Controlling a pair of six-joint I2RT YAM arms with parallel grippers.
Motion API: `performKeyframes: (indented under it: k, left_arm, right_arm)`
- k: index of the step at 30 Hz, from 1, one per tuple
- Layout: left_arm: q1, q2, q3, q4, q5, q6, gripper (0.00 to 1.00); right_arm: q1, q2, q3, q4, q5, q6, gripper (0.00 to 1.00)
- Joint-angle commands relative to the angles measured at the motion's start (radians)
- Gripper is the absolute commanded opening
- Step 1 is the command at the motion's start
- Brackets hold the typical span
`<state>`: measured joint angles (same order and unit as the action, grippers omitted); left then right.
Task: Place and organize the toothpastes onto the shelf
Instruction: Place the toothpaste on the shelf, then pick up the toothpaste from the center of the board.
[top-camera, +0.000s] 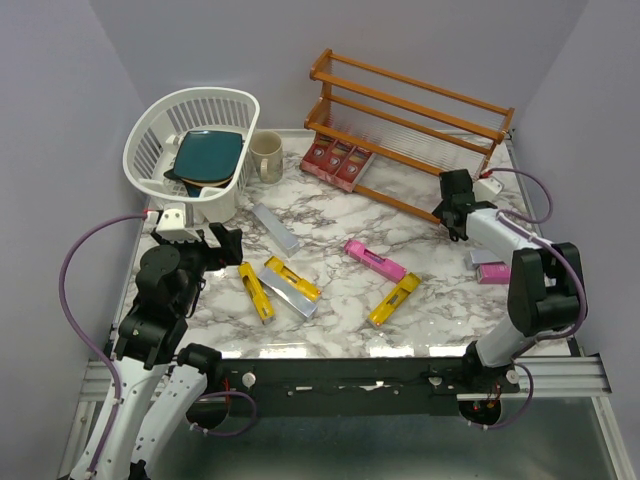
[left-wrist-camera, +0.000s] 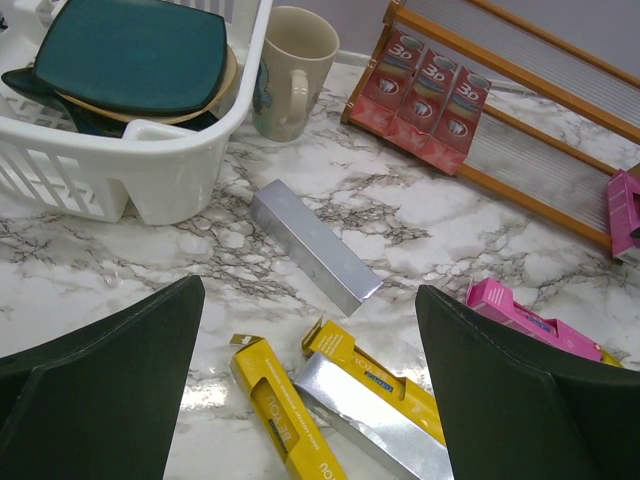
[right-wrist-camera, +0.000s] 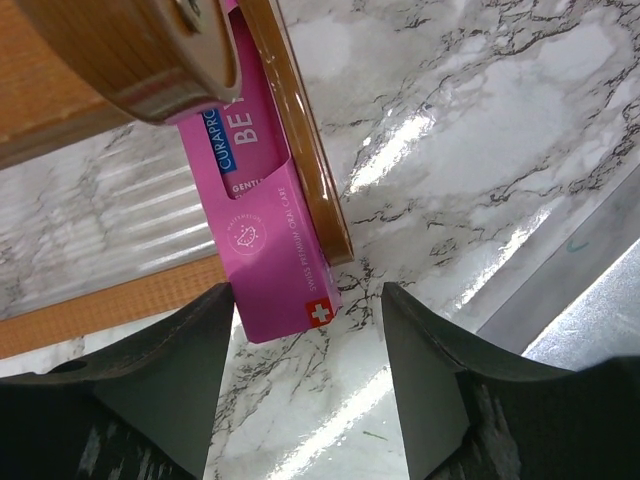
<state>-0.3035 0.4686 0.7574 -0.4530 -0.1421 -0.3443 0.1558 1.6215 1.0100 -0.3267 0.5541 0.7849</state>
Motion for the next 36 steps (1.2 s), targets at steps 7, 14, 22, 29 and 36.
performKeyframes:
  k: [7, 14, 22, 29, 36]
  left_arm:
    - [-0.002, 0.005, -0.007, 0.0, -0.005, 0.008, 0.99]
    - [0.0, 0.024, -0.007, -0.004, 0.004, 0.008, 0.99]
    - [0.009, 0.044, -0.01, 0.0, 0.027, 0.01, 0.99]
    - [0.023, 0.058, -0.012, 0.005, 0.044, 0.008, 0.99]
    - [0.033, 0.064, -0.015, 0.008, 0.049, 0.008, 0.99]
  right_arm:
    - [0.001, -0.159, -0.089, 0.081, -0.055, -0.128, 0.7]
    - [0.067, -0.291, -0.162, 0.169, -0.239, -0.314, 0.78]
    - [0.093, -0.376, -0.275, 0.183, -0.63, -0.463, 0.84]
    - [0.159, -0.368, -0.318, 0.163, -0.767, -0.518, 0.84]
    - [0.241, -0.278, -0.283, 0.123, -0.786, -0.521, 0.84]
